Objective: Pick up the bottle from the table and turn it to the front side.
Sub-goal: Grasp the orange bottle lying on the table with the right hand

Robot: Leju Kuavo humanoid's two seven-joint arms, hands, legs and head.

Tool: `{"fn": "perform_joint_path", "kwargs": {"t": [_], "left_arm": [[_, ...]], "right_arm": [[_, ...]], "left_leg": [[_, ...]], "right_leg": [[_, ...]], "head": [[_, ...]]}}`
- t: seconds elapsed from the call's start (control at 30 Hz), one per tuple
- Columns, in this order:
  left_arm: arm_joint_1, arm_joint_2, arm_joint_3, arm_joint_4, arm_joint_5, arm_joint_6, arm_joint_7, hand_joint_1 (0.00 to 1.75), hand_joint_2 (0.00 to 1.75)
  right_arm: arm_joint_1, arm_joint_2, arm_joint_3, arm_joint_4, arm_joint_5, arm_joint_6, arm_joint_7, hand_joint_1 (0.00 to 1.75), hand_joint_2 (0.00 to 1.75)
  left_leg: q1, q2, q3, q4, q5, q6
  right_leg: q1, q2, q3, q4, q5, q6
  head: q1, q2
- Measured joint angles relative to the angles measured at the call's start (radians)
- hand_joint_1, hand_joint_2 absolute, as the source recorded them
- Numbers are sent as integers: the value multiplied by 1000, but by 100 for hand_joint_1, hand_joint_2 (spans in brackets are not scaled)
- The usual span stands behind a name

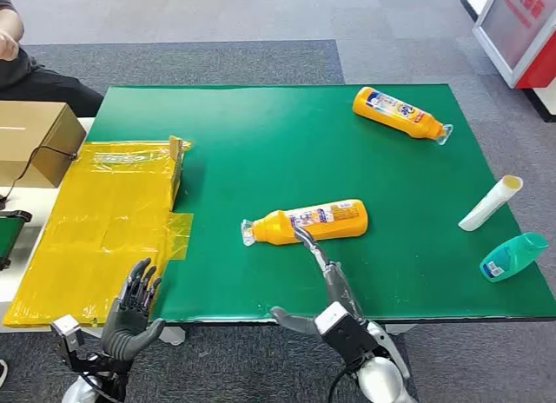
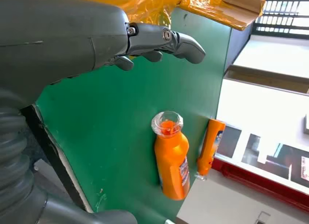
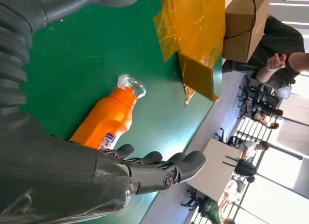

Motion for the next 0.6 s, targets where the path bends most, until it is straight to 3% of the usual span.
{"fn": "perform_joint_path", "kwargs": {"t": [0.43, 0.6], "left_arm": [[10, -43, -4, -44, -8, 50, 15, 0, 175], [11, -47, -5, -46, -2, 54, 15, 0, 175]], "right_arm": [[32, 0, -33, -24, -18, 0, 10, 0, 175], [20, -1, -41, -33, 88, -38, 102, 0, 175]], "left_leg": [[0, 0, 0, 0, 0, 0], [0, 0, 0, 0, 0, 0]], "right_leg": [[0, 0, 0, 0, 0, 0], [0, 0, 0, 0, 0, 0]], "head": [[0, 0], [0, 0]]}}
